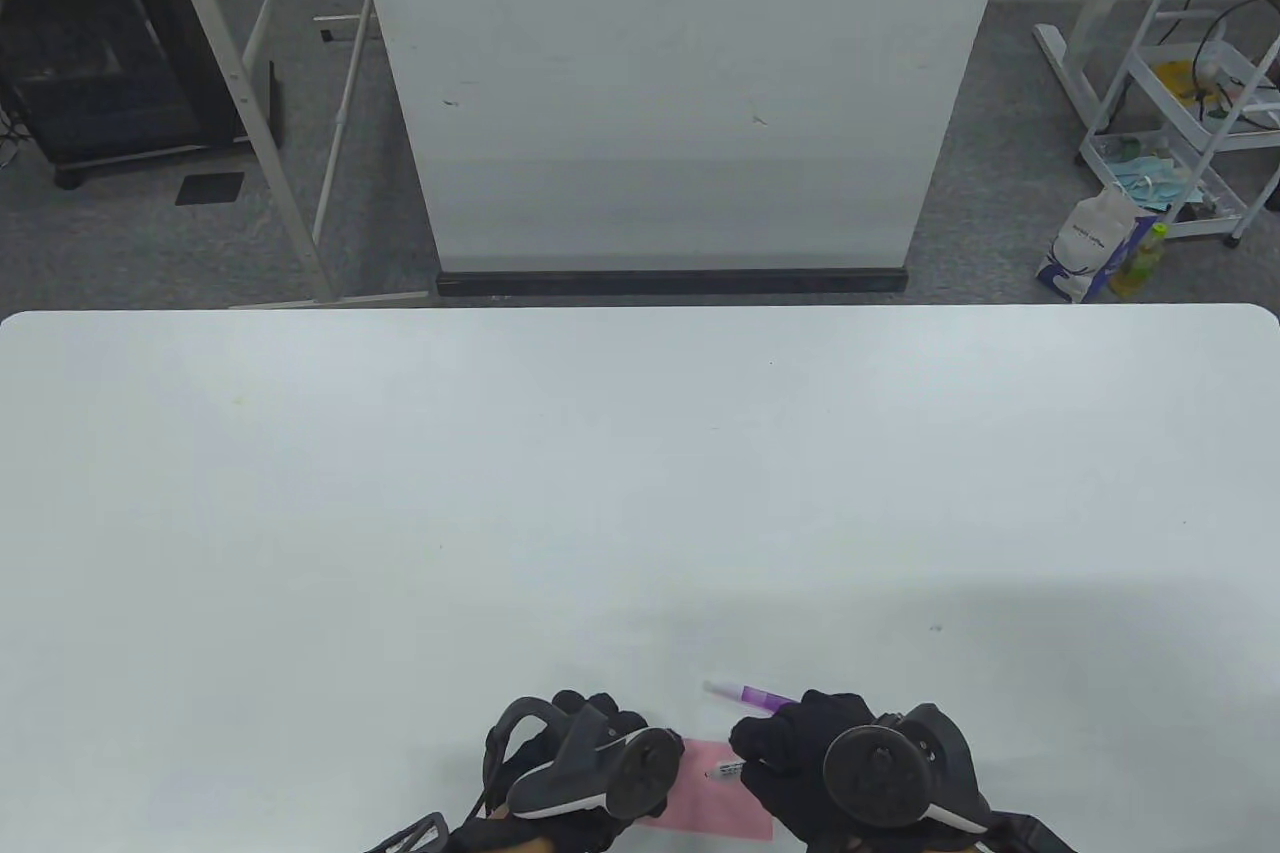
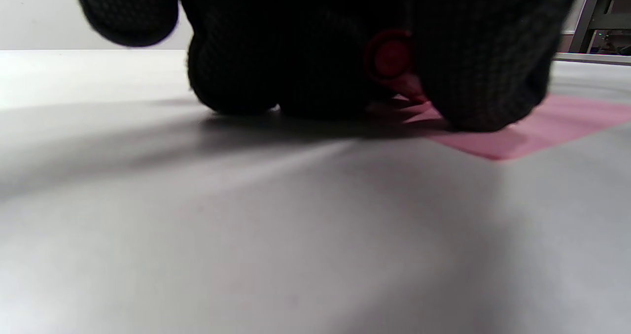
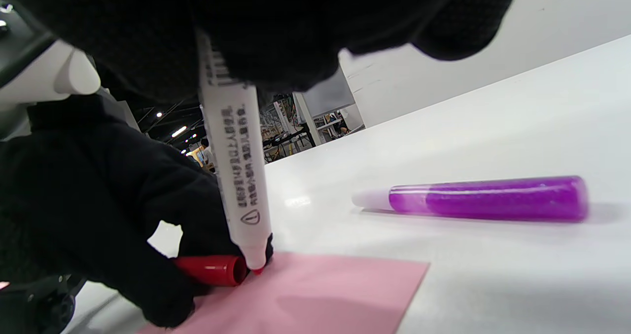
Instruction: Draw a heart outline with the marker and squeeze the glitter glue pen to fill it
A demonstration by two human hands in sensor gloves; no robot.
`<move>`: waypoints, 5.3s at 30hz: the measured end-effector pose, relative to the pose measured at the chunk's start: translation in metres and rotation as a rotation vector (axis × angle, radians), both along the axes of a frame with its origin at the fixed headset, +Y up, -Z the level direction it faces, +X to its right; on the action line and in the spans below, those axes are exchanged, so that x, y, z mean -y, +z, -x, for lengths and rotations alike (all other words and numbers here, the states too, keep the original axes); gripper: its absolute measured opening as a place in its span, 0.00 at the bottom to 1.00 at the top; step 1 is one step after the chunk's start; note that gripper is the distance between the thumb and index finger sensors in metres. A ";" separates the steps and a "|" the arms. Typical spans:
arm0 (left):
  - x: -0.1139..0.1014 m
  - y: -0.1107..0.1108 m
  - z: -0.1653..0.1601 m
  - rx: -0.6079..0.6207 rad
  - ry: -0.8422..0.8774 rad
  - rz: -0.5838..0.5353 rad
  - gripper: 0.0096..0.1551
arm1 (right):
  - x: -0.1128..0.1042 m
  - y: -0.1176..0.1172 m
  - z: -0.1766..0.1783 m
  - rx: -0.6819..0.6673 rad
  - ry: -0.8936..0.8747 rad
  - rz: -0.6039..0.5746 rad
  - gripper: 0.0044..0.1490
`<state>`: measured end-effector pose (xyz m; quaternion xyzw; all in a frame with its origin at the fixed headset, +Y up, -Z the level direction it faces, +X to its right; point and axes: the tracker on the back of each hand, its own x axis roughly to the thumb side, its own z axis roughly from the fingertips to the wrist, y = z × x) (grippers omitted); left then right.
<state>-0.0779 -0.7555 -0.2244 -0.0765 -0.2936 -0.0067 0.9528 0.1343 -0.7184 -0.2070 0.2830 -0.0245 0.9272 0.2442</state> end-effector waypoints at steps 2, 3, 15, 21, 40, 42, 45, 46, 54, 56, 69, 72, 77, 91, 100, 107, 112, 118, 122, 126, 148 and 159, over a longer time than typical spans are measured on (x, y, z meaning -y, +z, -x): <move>0.000 0.000 0.000 -0.003 0.000 -0.001 0.31 | 0.001 0.000 0.002 -0.004 0.013 -0.002 0.23; 0.000 0.000 0.000 -0.008 0.005 0.003 0.31 | 0.003 0.001 0.003 -0.008 0.027 -0.009 0.23; 0.000 -0.001 0.000 -0.023 0.000 0.009 0.31 | 0.004 0.003 0.006 -0.012 0.064 -0.051 0.23; 0.000 -0.001 -0.001 -0.028 -0.004 0.017 0.31 | 0.001 0.004 0.004 -0.003 0.103 -0.098 0.22; -0.001 -0.002 -0.003 -0.033 -0.011 0.015 0.30 | -0.001 0.015 0.005 -0.066 0.097 -0.122 0.21; -0.001 -0.002 -0.003 -0.033 -0.012 0.014 0.31 | 0.000 0.015 0.005 -0.075 0.090 -0.114 0.21; -0.001 -0.002 -0.003 -0.032 -0.013 0.013 0.31 | 0.000 0.017 0.007 -0.091 0.085 -0.118 0.21; -0.001 -0.002 -0.003 -0.033 -0.012 0.013 0.30 | 0.001 0.017 0.007 -0.090 0.085 -0.118 0.21; -0.001 -0.002 -0.003 -0.034 -0.011 0.013 0.30 | 0.004 0.019 0.011 -0.125 0.057 -0.099 0.22; -0.001 -0.002 -0.003 -0.034 -0.010 0.012 0.30 | 0.005 0.019 0.012 -0.128 0.051 -0.094 0.22; -0.001 -0.002 -0.002 -0.035 -0.005 0.008 0.30 | 0.006 0.020 0.015 -0.119 0.060 -0.103 0.22; -0.001 -0.002 -0.002 -0.035 -0.003 0.008 0.30 | 0.009 0.020 0.019 -0.111 0.068 -0.119 0.23; 0.000 -0.002 -0.002 -0.034 -0.003 0.006 0.30 | 0.010 0.021 0.024 -0.099 0.094 -0.166 0.23; 0.000 -0.001 -0.001 -0.035 -0.002 0.002 0.30 | 0.005 0.020 0.020 -0.052 0.145 -0.210 0.22; 0.000 -0.001 0.000 -0.042 0.000 0.000 0.30 | 0.002 0.020 0.014 -0.066 0.125 -0.198 0.22; 0.000 -0.001 0.000 -0.044 0.002 -0.001 0.30 | 0.002 0.020 0.013 -0.063 0.121 -0.195 0.22; -0.001 -0.002 0.001 -0.053 0.012 -0.002 0.31 | 0.001 0.016 0.005 -0.040 0.080 -0.189 0.23; -0.006 -0.003 0.009 -0.106 0.087 0.040 0.31 | -0.010 0.002 -0.019 0.019 -0.088 -0.115 0.24; -0.016 -0.002 0.018 -0.142 0.158 0.029 0.27 | -0.014 -0.008 -0.039 0.041 -0.246 -0.030 0.24; -0.025 0.000 0.029 -0.177 0.261 0.011 0.25 | -0.014 -0.015 -0.052 0.041 -0.357 0.043 0.24; -0.032 -0.003 0.048 -0.151 0.660 0.115 0.24 | -0.001 -0.020 -0.049 -0.011 -0.449 0.149 0.26; -0.031 -0.003 0.049 -0.172 0.644 0.103 0.24 | 0.002 -0.019 -0.045 -0.017 -0.437 0.140 0.26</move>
